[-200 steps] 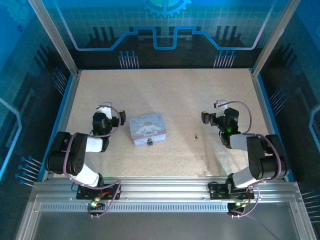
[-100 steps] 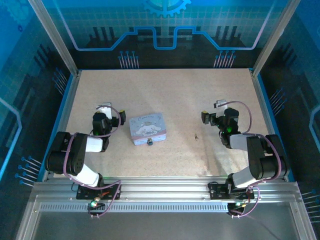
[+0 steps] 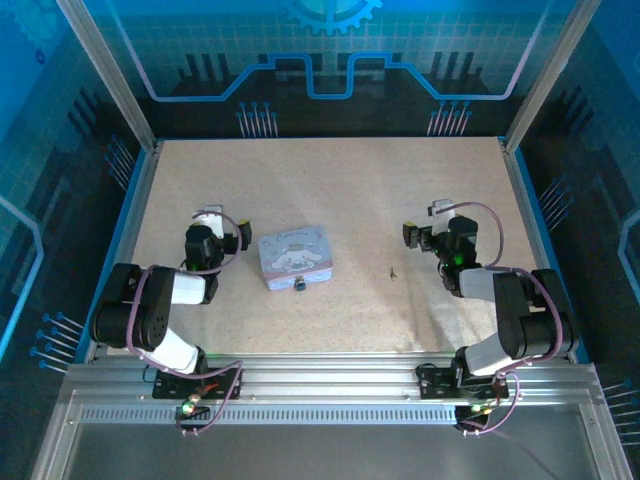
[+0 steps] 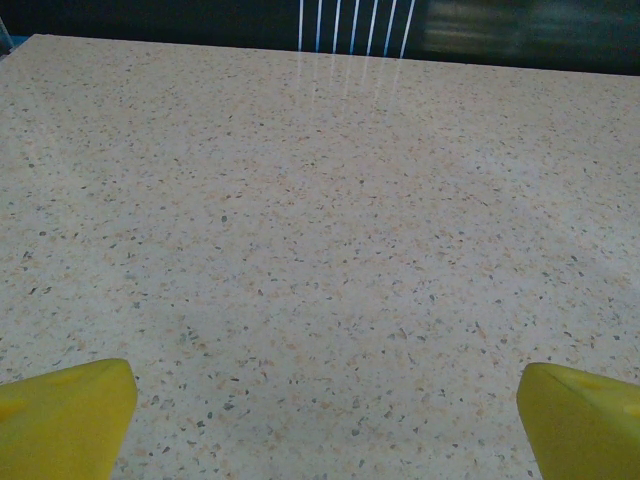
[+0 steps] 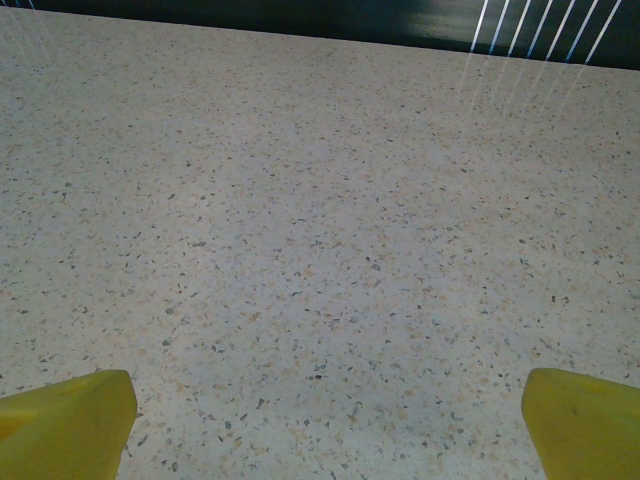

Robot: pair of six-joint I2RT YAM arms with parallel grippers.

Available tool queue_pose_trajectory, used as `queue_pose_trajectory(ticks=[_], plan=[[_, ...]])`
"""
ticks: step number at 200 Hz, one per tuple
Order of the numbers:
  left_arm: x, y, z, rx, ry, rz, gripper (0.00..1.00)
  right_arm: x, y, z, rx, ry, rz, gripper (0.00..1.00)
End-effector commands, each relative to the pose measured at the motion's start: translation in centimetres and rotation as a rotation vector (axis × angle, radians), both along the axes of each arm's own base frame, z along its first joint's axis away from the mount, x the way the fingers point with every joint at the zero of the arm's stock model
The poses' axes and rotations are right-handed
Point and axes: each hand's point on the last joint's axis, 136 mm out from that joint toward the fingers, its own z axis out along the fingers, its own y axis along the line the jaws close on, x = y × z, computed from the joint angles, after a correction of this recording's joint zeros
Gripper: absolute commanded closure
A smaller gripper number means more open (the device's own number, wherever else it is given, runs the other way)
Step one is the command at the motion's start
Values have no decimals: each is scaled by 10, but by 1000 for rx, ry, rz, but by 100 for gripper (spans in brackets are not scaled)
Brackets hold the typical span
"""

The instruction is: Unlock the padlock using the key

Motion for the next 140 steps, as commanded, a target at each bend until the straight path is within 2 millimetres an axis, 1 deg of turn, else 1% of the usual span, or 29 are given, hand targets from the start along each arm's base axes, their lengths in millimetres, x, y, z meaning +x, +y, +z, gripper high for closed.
queue_pose_trajectory(ticks=[1,21,51,90,116,130,140], plan=[[4,-1,5,10,-12,-20,1,0,-3,0,-6,-15,-4,0],[3,1,6,11,-18,-9,1,0,0,0,-1,-11,18,0],[0,0,9,10,-38,-16,1,1,1,5,-4,-3,28,0],[-6,0,26,12,-55,-14,1,-3,-2,19,-2,-13,8,0],[-9,0,37,16,-53,-9,1,-7,-4,34,2,-12,-7,0],[-12,0,46,16,-46,-5,1,-11,-4,42,15,1,-11,0],[-15,2,54,-20,-25,20,1,-14,-1,48,40,8,-8,0]])
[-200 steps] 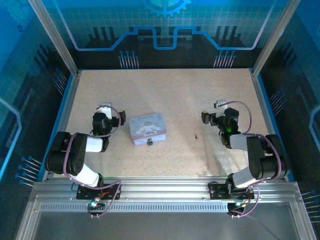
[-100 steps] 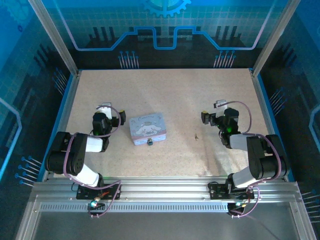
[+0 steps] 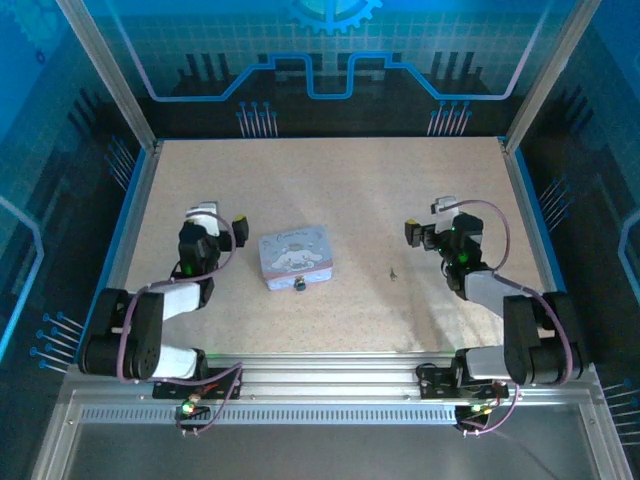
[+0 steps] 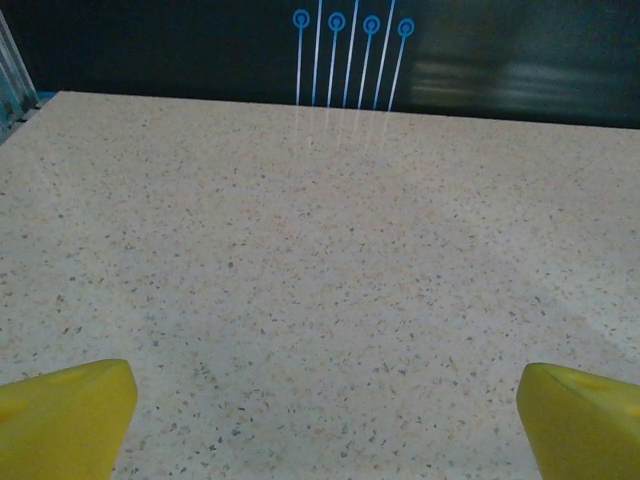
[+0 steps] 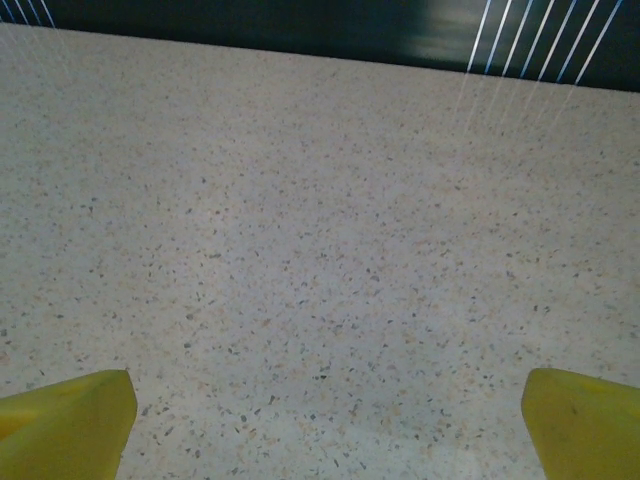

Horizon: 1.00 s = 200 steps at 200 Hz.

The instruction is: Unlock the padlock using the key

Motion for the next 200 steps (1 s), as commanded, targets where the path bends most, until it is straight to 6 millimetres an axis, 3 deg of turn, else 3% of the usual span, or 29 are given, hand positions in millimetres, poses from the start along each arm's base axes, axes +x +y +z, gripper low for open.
queue_pose_trajectory(ticks=[1,47,71,85,118,200], plan=[[-4,2,15,-24,40,22,1,-3,-2,18,38,21,-14,0],[-26,-10,36,-384,213,95,1,-26,35,46,200,112,91,0],[-50,-24,31,-542,311,97,1,-40,61,53,291,172,153,0],[-65,-26,22,-607,388,139,1,-48,74,52,341,230,178,0],[-85,-53,11,-732,511,50,1,-63,105,47,420,378,249,0],[-96,-97,-6,-783,599,-109,9,-84,191,29,491,522,443,0]])
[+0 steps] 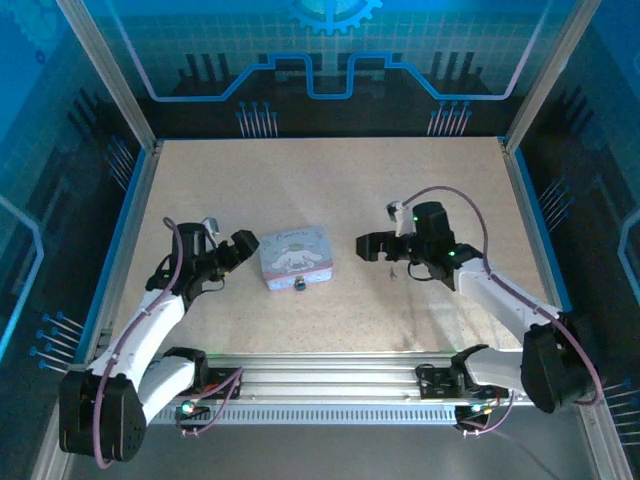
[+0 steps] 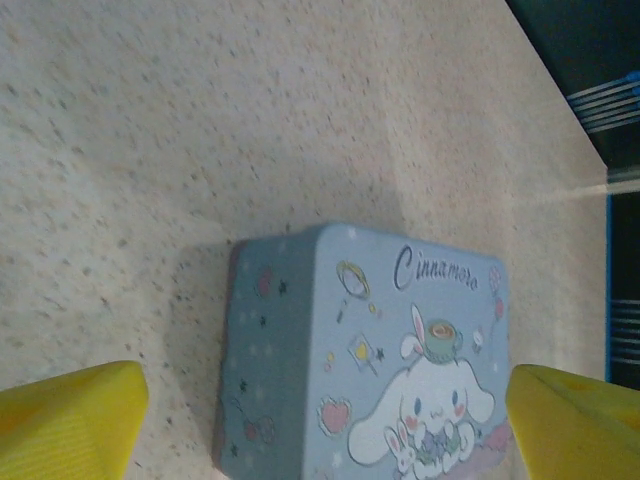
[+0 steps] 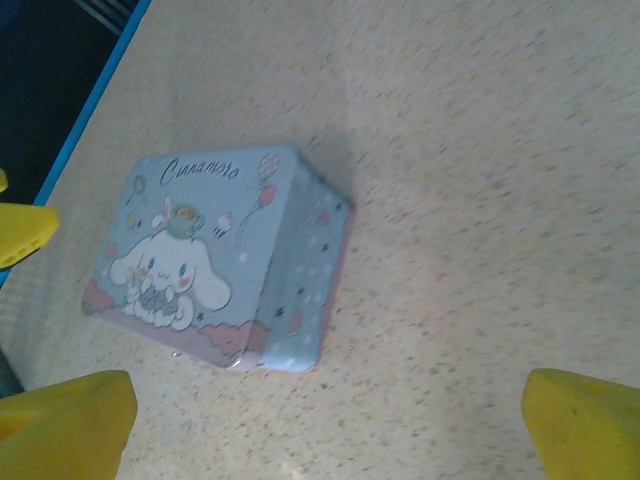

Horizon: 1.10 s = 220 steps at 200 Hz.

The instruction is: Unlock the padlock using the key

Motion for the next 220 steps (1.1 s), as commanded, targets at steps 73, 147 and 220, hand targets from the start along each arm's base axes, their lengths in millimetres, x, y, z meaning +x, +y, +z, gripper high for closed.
queue_pose_trajectory(ticks=[73,147,220], plan=[[2,-28,-28,-50,67,-108,9,2,84,-28,68,107,133,0],[17,-55,-37,-69,80,-190,9,-1,118,-47,71,179,197,0],[34,-87,-35,-50,75,-262,8,-10,112,-45,55,178,205,0]])
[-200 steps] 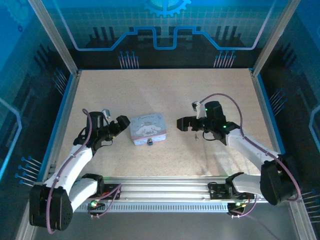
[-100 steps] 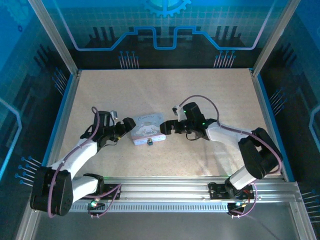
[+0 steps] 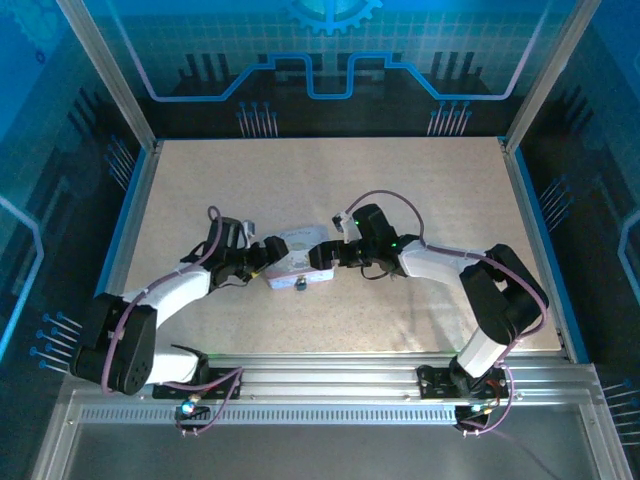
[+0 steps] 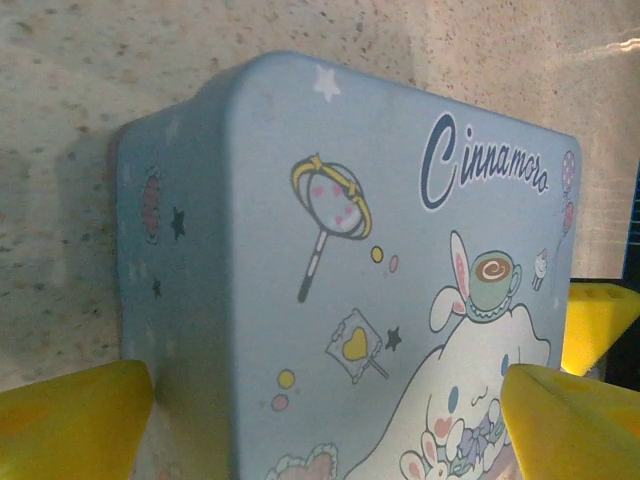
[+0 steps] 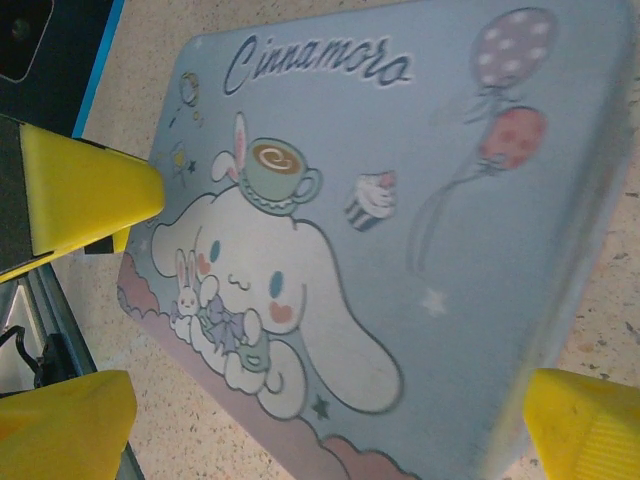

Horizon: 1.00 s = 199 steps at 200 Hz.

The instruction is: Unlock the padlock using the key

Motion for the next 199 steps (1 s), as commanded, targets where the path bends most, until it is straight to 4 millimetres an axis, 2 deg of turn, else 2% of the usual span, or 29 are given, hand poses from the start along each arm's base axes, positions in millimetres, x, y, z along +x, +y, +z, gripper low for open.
queue_pose_trajectory(ticks=[1,28,31,37,123,151,199], plan=[[15,-17,16,-21,-53,-37,8,-7,3,10,13,-9,24,0],[23,-30,15,-12,-52,-60,8,-9,-3,15,-4,-32,16,0],[24,-32,15,-10,-51,-62,8,-14,-7,7,-19,-16,14,0],[27,-34,15,-7,-52,-66,8,-15,-11,6,-28,-16,6,0],[58,-79,6,29,-39,-143,9,-28,-49,1,-61,-8,-58,0],[64,-78,3,58,-47,-121,9,-28,-60,0,-71,-6,-84,0],[70,-69,14,113,-85,-89,7,-27,-77,-1,-107,-7,-127,0]])
